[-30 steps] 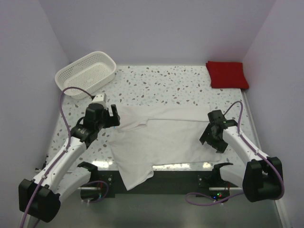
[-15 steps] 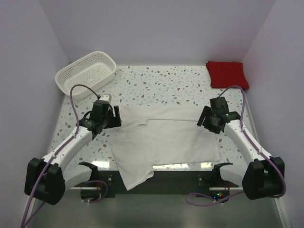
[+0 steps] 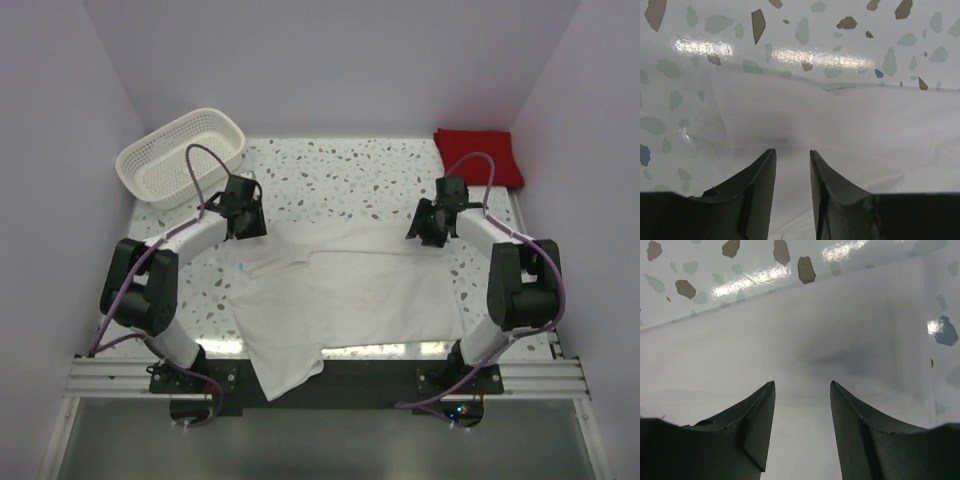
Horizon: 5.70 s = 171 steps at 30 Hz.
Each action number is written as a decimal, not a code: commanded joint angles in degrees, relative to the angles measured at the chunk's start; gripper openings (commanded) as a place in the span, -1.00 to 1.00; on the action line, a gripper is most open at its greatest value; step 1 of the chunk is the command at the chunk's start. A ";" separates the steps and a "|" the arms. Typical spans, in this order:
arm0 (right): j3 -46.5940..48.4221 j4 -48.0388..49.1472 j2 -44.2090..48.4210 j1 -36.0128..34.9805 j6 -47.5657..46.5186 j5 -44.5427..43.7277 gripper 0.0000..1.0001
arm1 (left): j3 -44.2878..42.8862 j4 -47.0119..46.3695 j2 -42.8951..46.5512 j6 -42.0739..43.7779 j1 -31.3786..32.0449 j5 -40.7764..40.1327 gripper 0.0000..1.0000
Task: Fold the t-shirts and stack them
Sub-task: Fold the tshirt
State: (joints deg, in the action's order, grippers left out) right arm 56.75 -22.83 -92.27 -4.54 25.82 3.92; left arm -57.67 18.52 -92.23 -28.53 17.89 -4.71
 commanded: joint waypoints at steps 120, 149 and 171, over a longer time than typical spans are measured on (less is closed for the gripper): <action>-19.48 -8.29 16.25 13.32 1.95 -4.80 0.18 | 24.36 14.08 21.91 -16.47 11.38 -6.28 -1.00; -23.26 -2.66 16.07 15.61 4.50 -4.80 -0.44 | 25.15 14.26 22.44 -17.08 11.47 -5.48 -1.00; -10.98 -11.01 21.88 15.61 5.20 -0.06 -1.00 | 8.72 19.10 21.13 -10.32 3.49 -2.24 -1.00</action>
State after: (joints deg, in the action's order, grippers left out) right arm 40.21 -33.65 -68.66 11.00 30.09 2.39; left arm -46.37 37.65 -70.11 -42.17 25.08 -8.08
